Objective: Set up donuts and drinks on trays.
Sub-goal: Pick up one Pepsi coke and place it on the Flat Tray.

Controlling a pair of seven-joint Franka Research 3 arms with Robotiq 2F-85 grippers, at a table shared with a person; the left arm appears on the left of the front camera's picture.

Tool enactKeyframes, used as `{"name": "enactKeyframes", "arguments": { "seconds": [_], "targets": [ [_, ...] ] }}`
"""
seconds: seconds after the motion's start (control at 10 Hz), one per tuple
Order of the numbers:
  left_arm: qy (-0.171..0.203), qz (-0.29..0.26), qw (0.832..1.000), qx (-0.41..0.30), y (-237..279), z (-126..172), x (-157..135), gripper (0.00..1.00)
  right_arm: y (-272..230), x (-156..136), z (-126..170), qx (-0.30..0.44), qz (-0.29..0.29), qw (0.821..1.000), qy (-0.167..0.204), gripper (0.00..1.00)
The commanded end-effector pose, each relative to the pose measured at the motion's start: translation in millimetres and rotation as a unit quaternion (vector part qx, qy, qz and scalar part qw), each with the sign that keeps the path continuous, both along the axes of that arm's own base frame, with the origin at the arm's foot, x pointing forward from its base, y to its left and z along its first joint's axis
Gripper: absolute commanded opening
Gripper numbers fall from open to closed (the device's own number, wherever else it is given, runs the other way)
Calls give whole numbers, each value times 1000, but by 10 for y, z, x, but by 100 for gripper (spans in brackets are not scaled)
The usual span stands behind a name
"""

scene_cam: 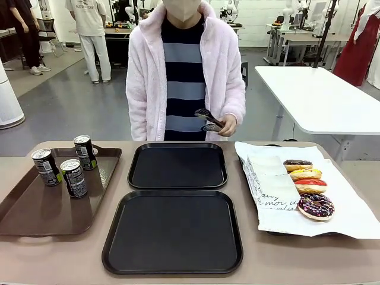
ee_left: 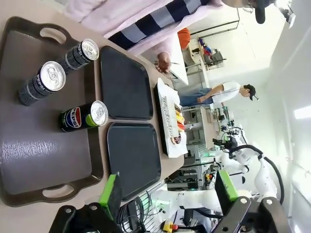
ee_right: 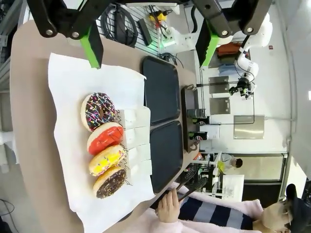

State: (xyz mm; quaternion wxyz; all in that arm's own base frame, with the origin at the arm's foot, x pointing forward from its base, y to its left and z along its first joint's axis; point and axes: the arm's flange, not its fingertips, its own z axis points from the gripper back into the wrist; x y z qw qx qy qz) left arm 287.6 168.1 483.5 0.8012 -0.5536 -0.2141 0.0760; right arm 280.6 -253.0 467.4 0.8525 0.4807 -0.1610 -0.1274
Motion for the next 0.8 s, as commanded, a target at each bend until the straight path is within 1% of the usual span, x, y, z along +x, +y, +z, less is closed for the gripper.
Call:
{"name": "enactKeyframes", "arguments": {
  "seconds": [0.0,0.7],
  "targets": [
    [-2,-1,1000,-9,-8,7,25,100,-23,9,-3,2,-3,1000,-4,100],
    [-2,-1,1000,-9,-8,7,25,100,-23,9,-3,2,-3,1000,-4,100]
  ]
}}
